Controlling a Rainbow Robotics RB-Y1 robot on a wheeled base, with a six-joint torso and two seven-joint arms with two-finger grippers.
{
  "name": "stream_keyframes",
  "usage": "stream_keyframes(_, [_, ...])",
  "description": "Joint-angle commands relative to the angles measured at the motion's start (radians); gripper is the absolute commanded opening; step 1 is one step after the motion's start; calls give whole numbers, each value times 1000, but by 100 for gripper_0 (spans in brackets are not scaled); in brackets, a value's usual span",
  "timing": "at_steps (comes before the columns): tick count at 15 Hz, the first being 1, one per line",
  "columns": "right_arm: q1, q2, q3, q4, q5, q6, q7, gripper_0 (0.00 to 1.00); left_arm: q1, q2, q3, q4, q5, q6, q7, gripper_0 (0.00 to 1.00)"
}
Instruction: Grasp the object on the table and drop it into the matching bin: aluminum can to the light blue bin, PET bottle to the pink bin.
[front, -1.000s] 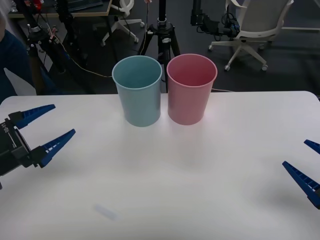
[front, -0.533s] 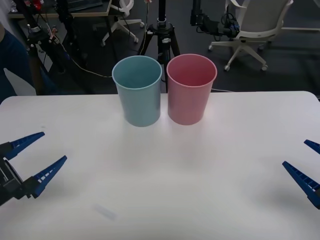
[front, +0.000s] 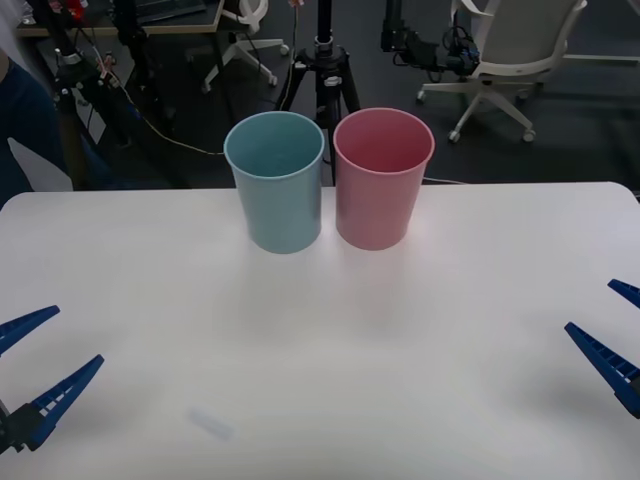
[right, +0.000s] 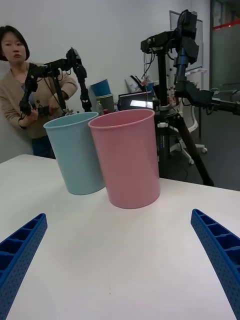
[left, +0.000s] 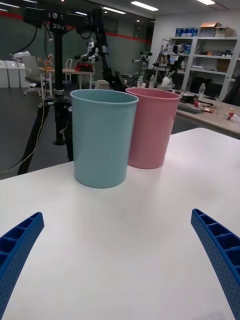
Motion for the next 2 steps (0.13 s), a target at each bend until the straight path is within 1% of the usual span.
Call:
stream_keyframes(1, [0,0,0,0,0,0,0,100,5,-1,1,0,6,1,-1,100])
stream_keyframes(2, [0,0,0,0,0,0,0,100,5,-1,1,0,6,1,-1,100])
